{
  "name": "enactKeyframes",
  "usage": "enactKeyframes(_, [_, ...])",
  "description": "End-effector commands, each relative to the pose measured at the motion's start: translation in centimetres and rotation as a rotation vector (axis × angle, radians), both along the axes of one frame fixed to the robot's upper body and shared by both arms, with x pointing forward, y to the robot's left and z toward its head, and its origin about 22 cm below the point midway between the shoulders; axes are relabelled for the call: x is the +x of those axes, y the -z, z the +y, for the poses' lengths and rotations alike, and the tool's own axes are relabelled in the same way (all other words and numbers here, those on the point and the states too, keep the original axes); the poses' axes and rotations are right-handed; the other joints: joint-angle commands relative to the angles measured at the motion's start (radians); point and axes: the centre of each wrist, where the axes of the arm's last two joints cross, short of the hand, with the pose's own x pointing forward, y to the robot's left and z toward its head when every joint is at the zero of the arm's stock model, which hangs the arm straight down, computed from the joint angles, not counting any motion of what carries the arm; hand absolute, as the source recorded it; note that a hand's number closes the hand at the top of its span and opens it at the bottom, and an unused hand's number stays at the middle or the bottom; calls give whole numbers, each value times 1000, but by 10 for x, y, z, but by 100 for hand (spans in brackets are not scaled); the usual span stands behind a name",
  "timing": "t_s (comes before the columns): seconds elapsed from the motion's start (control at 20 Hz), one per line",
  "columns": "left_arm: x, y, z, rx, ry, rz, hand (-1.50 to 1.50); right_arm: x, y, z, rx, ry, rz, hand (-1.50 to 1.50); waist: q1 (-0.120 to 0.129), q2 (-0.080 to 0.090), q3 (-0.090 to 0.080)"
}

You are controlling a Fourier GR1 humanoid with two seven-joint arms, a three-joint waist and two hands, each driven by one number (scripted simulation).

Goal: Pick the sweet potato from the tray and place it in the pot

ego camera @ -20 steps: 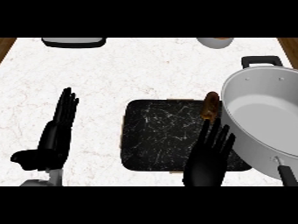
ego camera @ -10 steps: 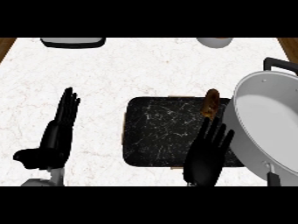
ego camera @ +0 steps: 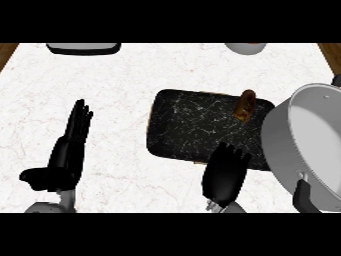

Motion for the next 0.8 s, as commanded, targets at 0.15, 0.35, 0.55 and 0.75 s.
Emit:
enactKeyframes(0.15, [3,0,-7,-1,10,-1,0,8,-5,21,-87,149,-65,150,-2,-1,0])
enactKeyframes(0.35, [-4,2,13,12,-71,8,0,65,-27,-69,94,484,-136,150,-65,1,5])
enactKeyframes(0.55, [-7,3,19,0,-102,12,0,85,-49,-136,268,742,-178,150,-171,6,23])
enactKeyframes(0.75, [-8,2,24,-3,-130,-2,0,95,-62,-205,358,1007,-213,150,-154,27,15])
